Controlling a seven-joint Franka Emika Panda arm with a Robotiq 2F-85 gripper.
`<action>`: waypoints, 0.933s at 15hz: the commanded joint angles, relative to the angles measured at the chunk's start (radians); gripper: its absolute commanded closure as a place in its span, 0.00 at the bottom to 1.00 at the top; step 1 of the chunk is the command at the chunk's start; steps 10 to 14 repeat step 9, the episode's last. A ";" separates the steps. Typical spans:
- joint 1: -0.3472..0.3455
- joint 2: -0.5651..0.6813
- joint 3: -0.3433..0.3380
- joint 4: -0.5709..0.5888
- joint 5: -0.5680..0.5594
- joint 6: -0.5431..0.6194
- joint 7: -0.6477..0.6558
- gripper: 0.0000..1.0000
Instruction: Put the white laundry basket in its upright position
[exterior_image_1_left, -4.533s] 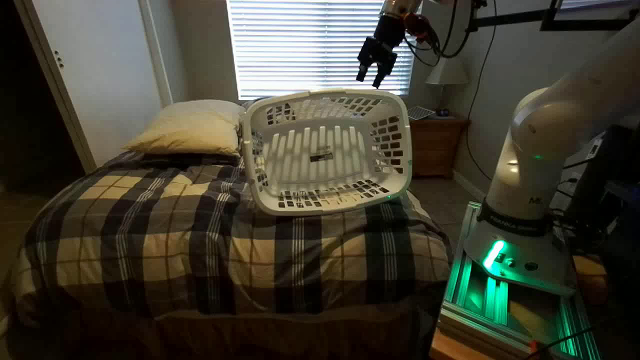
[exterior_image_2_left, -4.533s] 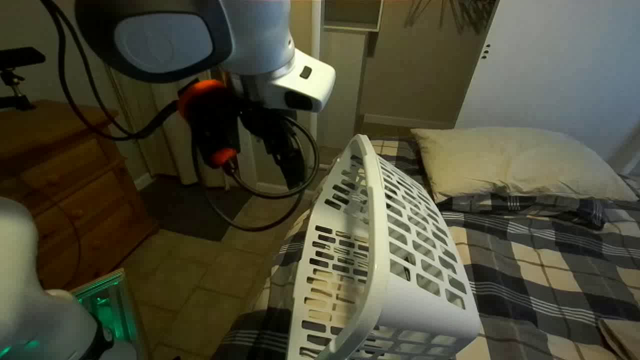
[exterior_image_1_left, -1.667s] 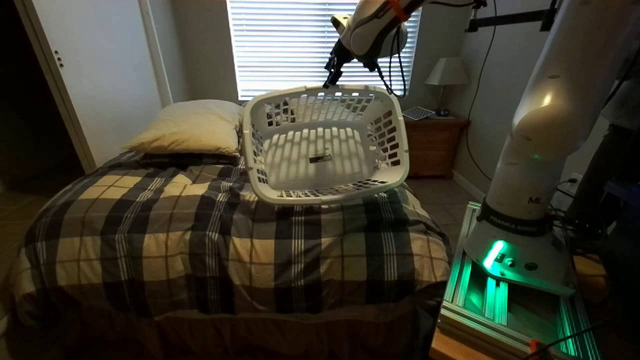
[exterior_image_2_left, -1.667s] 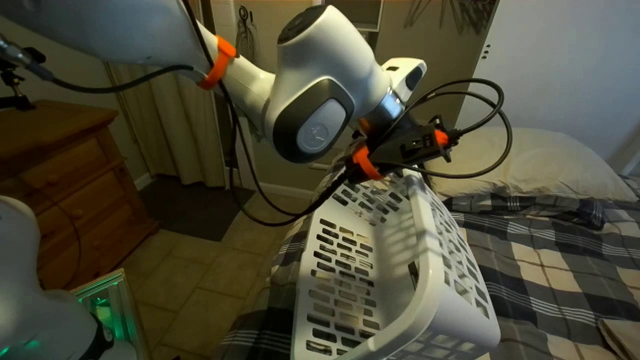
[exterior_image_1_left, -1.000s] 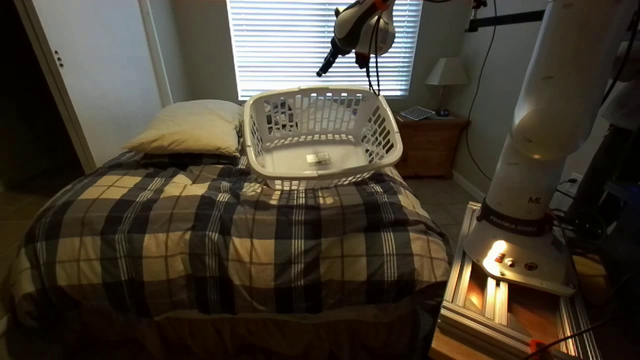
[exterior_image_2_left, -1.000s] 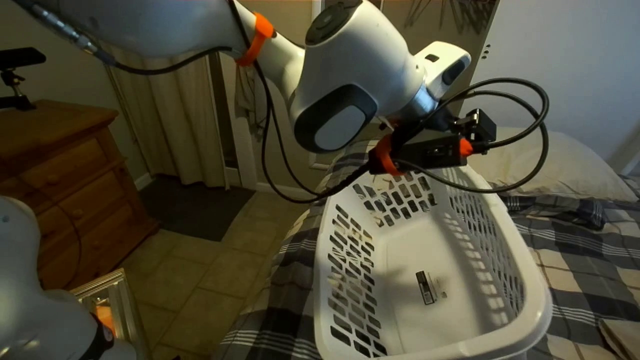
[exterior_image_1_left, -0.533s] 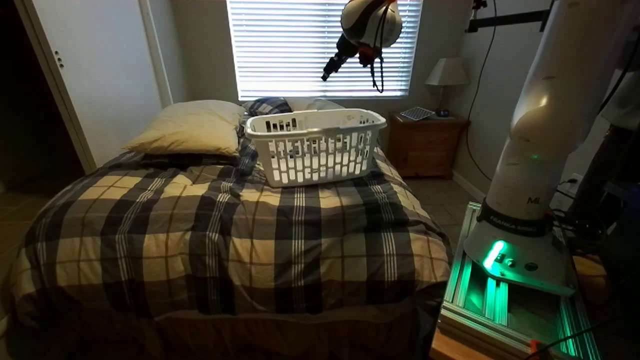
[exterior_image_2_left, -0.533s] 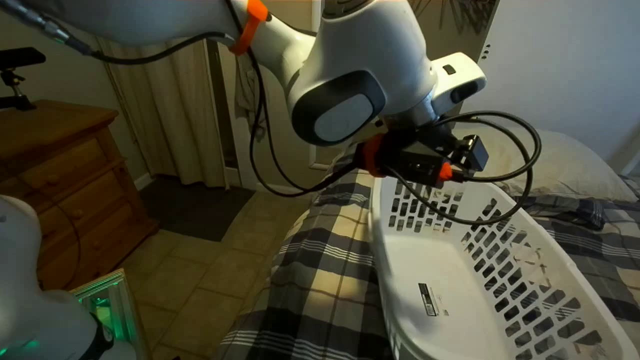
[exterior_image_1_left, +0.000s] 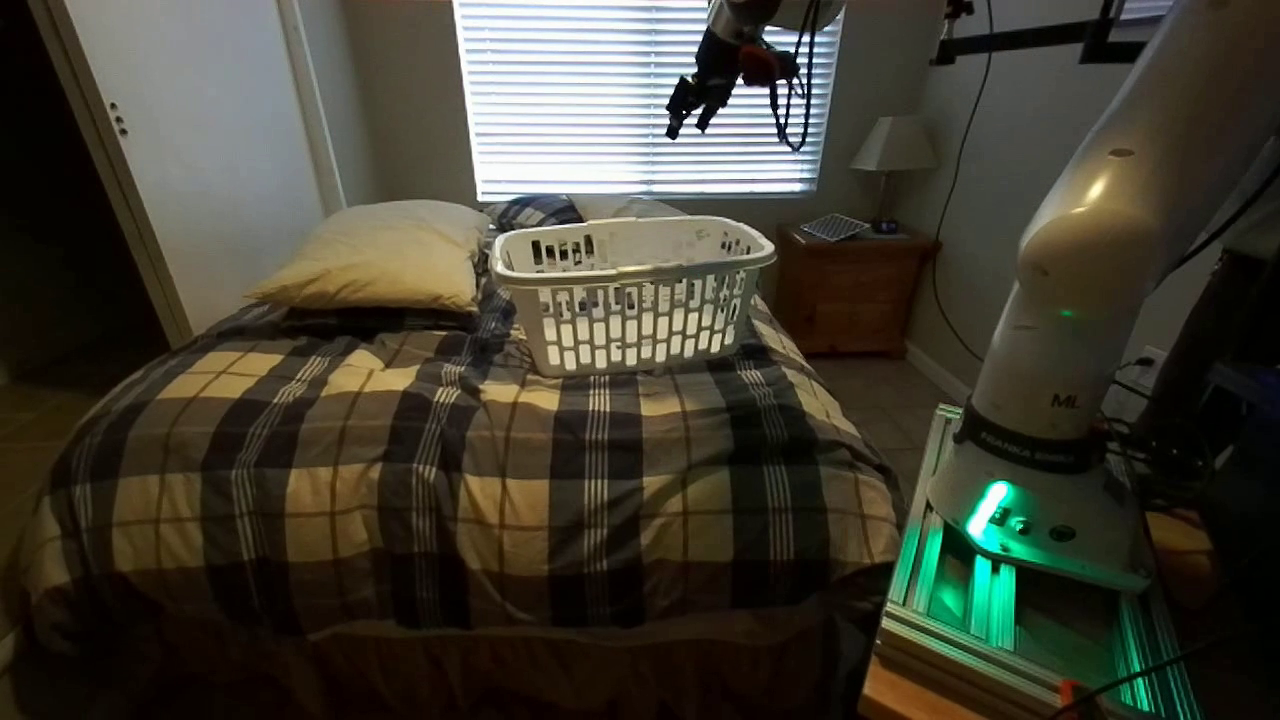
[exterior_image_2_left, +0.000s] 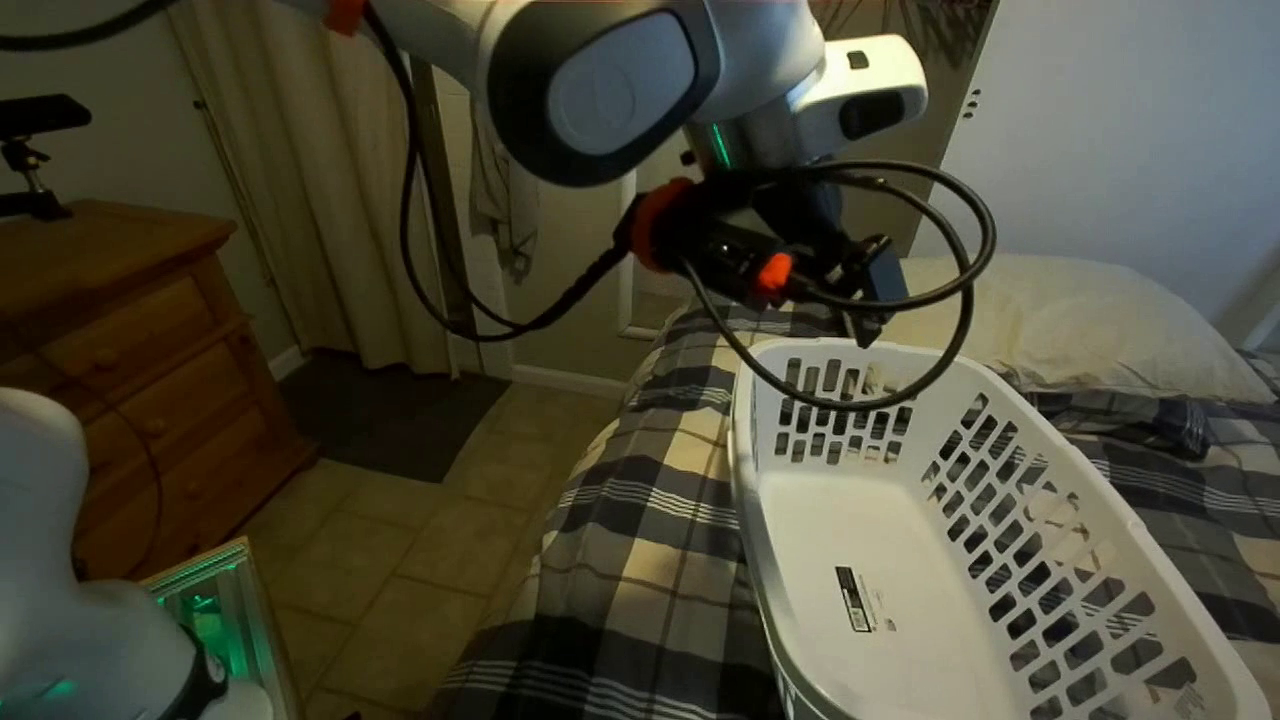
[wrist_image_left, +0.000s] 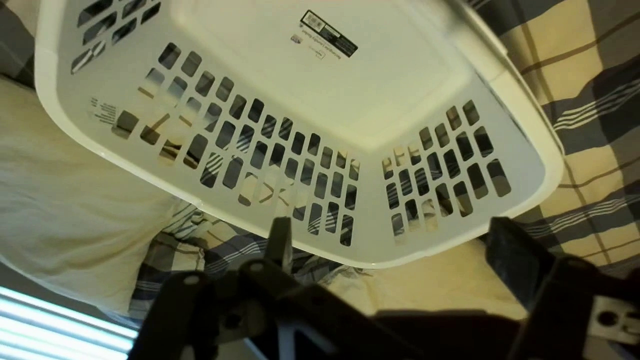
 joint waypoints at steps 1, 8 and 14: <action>-0.020 -0.094 0.038 -0.053 -0.043 -0.044 0.095 0.00; -0.001 -0.076 0.023 -0.032 -0.008 -0.034 0.049 0.00; -0.001 -0.076 0.023 -0.032 -0.008 -0.034 0.049 0.00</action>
